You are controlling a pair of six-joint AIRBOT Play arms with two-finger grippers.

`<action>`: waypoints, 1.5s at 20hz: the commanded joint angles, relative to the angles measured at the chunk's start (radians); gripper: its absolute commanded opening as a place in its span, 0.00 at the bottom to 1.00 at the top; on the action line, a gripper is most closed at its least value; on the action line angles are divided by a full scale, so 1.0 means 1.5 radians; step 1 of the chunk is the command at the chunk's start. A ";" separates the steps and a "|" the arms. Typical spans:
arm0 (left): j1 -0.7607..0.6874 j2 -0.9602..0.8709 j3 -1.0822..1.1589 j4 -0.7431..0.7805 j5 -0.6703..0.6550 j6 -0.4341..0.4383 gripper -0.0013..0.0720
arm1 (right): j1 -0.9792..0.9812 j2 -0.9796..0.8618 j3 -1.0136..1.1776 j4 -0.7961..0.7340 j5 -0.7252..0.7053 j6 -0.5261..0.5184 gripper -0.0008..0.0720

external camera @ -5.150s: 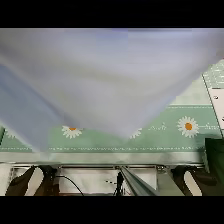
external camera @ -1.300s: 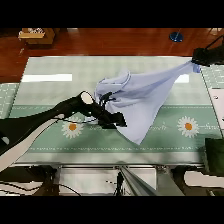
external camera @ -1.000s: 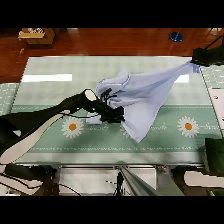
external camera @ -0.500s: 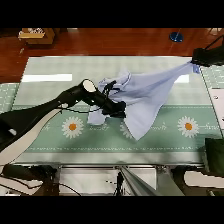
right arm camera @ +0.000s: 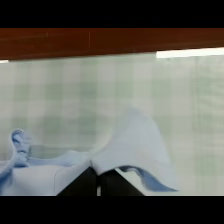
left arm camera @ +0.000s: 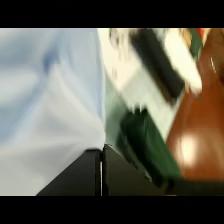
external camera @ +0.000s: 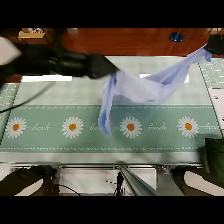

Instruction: Fold the shirts.

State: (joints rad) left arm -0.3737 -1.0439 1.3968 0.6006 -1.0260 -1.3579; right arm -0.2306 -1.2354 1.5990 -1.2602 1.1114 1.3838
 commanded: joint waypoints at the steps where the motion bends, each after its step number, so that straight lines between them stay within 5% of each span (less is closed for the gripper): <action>1: 0.117 0.147 0.043 0.029 0.051 0.002 0.05 | 0.000 0.107 0.001 0.004 -0.025 -0.008 0.05; 7: 0.330 0.281 0.117 0.137 0.051 0.002 0.05 | 0.000 0.339 0.001 0.054 -0.170 0.000 0.05; 11: 0.374 0.336 0.154 0.138 0.031 0.000 0.05 | 0.000 0.446 0.001 0.002 -0.185 0.037 0.05; 17: 0.374 0.382 0.165 0.144 -0.179 -0.150 0.05 | 0.000 0.501 0.001 -0.037 -0.185 0.071 0.05; 22: 0.375 0.374 0.163 0.178 -0.264 -0.189 0.05 | 0.000 0.432 0.001 -0.031 -0.140 0.047 0.05; 27: 0.375 0.344 0.085 0.197 -0.283 -0.183 0.05 | 0.020 0.211 0.001 0.117 -0.149 0.000 0.05; 30: 0.375 0.318 -0.014 0.220 -0.281 -0.147 0.05 | 0.096 0.061 0.001 0.117 -0.158 -0.008 0.05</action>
State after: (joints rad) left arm 0.1879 -0.5377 1.4826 0.9009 -1.4353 -1.6161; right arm -0.1596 -0.9581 1.5997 -1.1393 0.8825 1.4006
